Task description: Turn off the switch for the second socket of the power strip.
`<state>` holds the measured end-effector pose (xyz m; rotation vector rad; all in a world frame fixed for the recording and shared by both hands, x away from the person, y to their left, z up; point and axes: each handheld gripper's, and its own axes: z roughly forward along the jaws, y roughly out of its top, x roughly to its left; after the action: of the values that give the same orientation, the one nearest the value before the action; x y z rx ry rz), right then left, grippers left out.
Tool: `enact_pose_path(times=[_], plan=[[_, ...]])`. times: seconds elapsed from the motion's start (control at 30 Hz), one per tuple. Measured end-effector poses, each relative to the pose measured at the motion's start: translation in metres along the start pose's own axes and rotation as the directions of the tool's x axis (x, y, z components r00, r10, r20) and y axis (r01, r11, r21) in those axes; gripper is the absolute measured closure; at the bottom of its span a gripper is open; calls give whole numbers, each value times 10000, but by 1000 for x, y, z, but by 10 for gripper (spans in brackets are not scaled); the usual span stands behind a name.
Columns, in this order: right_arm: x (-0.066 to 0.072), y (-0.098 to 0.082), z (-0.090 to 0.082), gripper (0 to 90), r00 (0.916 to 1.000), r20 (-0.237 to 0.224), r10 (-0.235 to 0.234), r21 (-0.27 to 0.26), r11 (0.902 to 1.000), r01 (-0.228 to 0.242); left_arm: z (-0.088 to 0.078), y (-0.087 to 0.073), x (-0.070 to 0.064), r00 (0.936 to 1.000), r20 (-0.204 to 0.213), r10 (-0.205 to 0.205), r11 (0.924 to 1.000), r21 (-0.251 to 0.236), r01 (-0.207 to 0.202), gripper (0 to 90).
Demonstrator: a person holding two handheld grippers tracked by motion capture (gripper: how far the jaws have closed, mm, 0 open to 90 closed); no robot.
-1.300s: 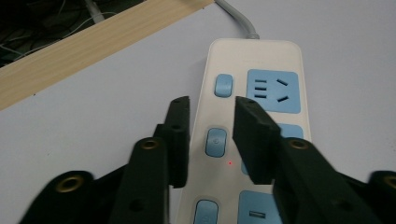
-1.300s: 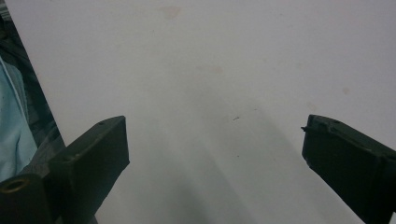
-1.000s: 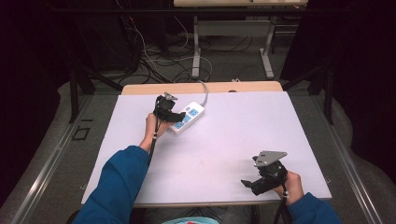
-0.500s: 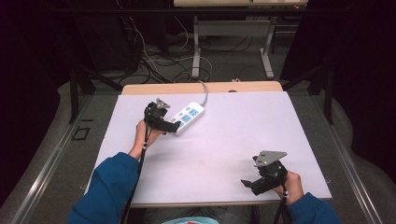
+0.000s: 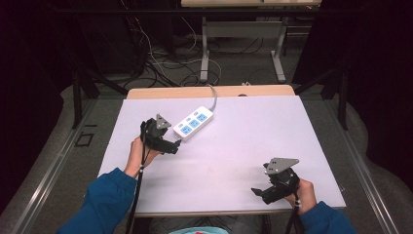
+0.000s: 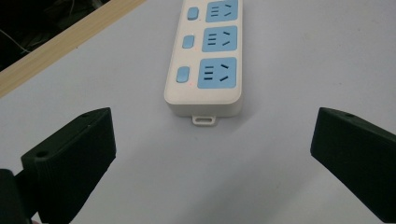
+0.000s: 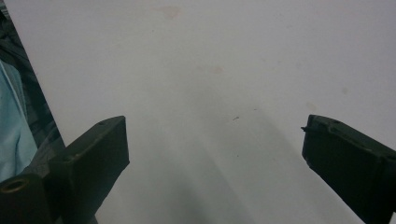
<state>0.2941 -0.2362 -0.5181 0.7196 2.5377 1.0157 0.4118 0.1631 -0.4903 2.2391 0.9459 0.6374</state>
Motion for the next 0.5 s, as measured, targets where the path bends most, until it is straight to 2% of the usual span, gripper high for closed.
enact_pose_path(times=[0.1,0.23,0.5], plan=[[0,0,0,69,10000,-1,73,10,10000,-73,-9,-6,-4,10000,-12,68,9999,-92,-69,2],[0,0,0,69,10000,6,47,-15,10000,-47,-21,-15,-7,9998,157,149,9999,18,-150,2],[1,0,-1,68,10000,-50,79,114,9999,-78,-40,-40,-12,9999,163,49,10000,30,-49,2]])
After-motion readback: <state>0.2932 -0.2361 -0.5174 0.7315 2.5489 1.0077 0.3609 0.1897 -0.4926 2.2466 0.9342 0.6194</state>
